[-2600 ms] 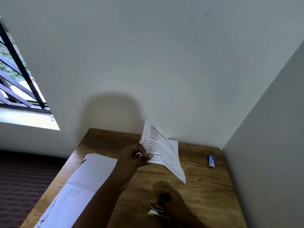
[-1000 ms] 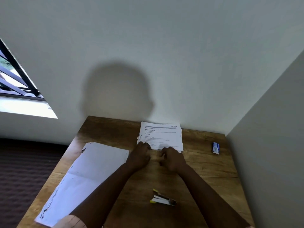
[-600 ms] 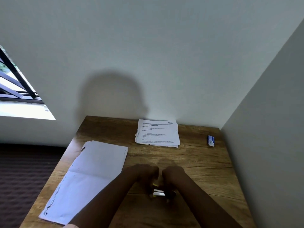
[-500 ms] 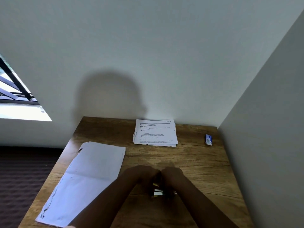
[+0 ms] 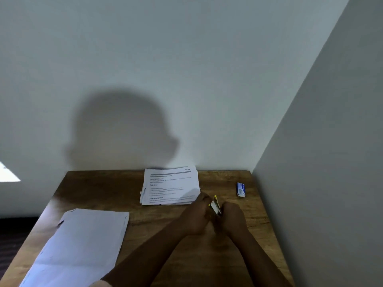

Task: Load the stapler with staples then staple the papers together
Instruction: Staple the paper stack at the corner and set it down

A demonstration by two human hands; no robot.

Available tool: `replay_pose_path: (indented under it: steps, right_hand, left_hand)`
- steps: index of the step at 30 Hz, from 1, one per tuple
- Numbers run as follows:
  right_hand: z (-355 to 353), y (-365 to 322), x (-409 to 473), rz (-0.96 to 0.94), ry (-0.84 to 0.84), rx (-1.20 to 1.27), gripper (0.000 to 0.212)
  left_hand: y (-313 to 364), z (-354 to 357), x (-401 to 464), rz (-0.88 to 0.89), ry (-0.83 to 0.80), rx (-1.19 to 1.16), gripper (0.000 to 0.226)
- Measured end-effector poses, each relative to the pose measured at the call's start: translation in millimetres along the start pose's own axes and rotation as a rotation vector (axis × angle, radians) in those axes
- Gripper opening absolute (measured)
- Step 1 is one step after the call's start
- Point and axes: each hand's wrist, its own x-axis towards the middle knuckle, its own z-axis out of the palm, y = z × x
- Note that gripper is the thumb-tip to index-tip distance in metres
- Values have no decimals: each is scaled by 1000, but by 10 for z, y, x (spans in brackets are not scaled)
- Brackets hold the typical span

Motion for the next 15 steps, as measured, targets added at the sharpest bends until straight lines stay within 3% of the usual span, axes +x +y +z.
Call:
replay_pose_path:
  steps: [5,9,11,15]
  right_hand:
    - [-26,213,261,126,157,112,18]
    - [-49,333,435,181,205,117,33]
    - [-59,384,471,175,192,-4,31]
    - [-78,431,523,155,188,-117,26]
  left_hand:
    - [57,209,558,-2,-132,131,77]
    - [142,321,863,-46,-88,88,52]
    - [133,370,913,-12,-146,158,56]
    - [53,480,889,31,-115,221,52]
